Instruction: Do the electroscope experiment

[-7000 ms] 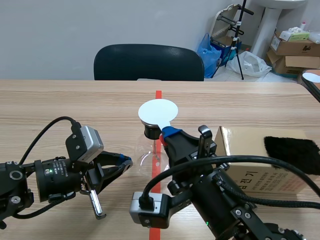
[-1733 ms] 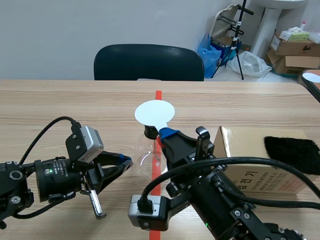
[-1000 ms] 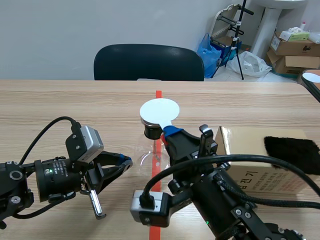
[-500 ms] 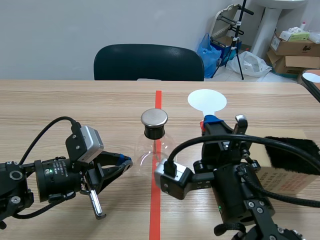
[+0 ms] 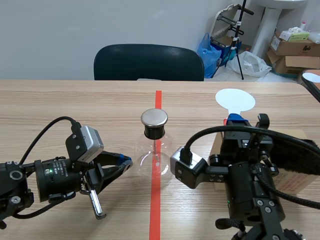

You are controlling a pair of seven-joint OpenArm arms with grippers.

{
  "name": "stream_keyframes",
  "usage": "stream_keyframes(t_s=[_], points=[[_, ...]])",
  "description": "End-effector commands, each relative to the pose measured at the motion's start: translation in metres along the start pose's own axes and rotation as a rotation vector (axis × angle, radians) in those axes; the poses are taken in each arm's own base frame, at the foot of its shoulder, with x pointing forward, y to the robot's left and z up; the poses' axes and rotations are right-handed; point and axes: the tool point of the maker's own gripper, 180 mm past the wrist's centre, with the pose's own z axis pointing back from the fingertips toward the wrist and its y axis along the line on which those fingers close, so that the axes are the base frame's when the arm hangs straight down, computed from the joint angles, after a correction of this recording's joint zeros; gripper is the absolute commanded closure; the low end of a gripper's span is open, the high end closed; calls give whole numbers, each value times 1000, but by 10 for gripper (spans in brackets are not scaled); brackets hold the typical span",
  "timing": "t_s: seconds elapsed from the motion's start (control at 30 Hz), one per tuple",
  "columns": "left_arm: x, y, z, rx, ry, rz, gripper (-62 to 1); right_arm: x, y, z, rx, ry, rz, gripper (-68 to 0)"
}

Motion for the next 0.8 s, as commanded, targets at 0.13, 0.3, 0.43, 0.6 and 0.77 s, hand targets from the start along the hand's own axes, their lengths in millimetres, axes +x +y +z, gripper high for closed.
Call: stream_keyframes(t_s=[0.13, 0.3, 0.43, 0.6, 0.77], points=[[14, 4, -3, 9, -49, -4, -26, 8, -8, -5, -32, -48, -4, -10], [14, 4, -3, 9, -49, -4, -26, 26, -8, -3, -32, -151, -3, -10], [14, 4, -3, 9, -49, -4, -26, 43, -8, 0, -32, -247, -1, -10], [14, 4, -3, 9, -49, -4, -26, 64, -8, 7, -32, -367, 1, -10], [14, 4, -3, 9, -49, -4, -26, 80, -8, 14, -32, -464, 3, -10]])
